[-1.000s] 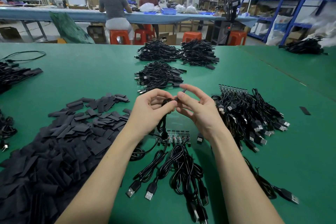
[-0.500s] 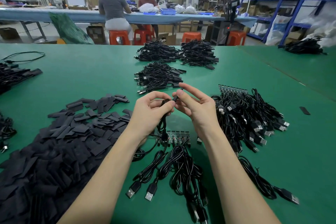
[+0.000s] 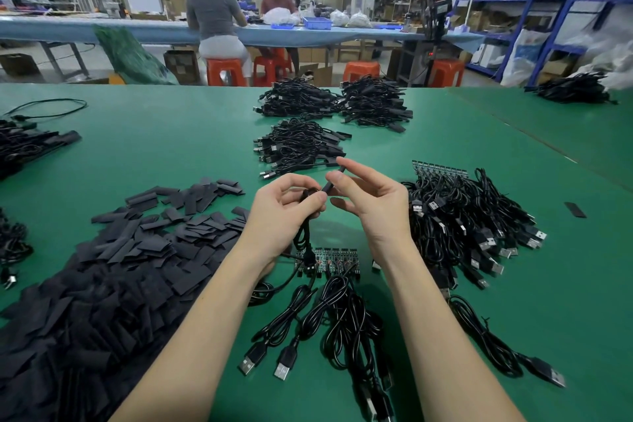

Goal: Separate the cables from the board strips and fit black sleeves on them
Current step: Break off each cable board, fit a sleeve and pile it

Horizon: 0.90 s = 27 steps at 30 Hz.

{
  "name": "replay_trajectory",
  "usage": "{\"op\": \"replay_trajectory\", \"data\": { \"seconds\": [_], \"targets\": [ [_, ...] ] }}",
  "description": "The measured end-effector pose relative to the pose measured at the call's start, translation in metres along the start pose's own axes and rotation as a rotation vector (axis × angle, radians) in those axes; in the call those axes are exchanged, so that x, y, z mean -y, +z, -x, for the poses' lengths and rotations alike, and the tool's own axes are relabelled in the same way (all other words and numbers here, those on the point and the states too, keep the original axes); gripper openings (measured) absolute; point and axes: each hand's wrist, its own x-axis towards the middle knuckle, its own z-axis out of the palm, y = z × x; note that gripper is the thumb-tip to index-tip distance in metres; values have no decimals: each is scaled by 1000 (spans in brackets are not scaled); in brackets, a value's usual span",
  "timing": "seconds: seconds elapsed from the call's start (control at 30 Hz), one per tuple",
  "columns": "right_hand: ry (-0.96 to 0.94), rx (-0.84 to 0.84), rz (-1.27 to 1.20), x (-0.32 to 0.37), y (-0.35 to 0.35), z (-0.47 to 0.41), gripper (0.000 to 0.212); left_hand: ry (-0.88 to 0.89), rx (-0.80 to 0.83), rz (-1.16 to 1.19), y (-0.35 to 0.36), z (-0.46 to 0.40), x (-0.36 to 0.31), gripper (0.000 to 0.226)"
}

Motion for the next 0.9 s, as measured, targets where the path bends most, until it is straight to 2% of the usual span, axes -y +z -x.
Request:
{"op": "replay_trajectory", "data": {
  "seconds": [0.2, 0.3, 0.47, 0.6, 0.7, 0.77, 0.83, 0.9],
  "targets": [
    [-115, -7, 126, -1, 1, 3, 36, -45, -8, -54, -4, 0, 3, 23],
    [-122, -26, 130, -1, 0, 2, 28, -80, -25, -157, -8, -1, 3, 31],
    [-90, -81, 106, -4, -4, -1, 22, -89, -14, -213, -7, 0, 5, 30],
    [-77, -120, 67, -6, -8, -4, 22, -98, 61, -321, -5, 1, 5, 30],
    [12, -156, 14, -7, -13, -8, 28, -54, 33, -474, -4, 2, 6, 25],
    [111, -139, 29, -6, -20, -10, 41, -13, -9, -552, -4, 0, 7, 23],
    [214, -110, 105, -6, -26, -12, 53, 47, -54, -596, -6, -4, 6, 23],
    [287, -67, 235, -9, -29, -12, 51, 140, -88, -672, -7, -19, 4, 23]
  ]
}}
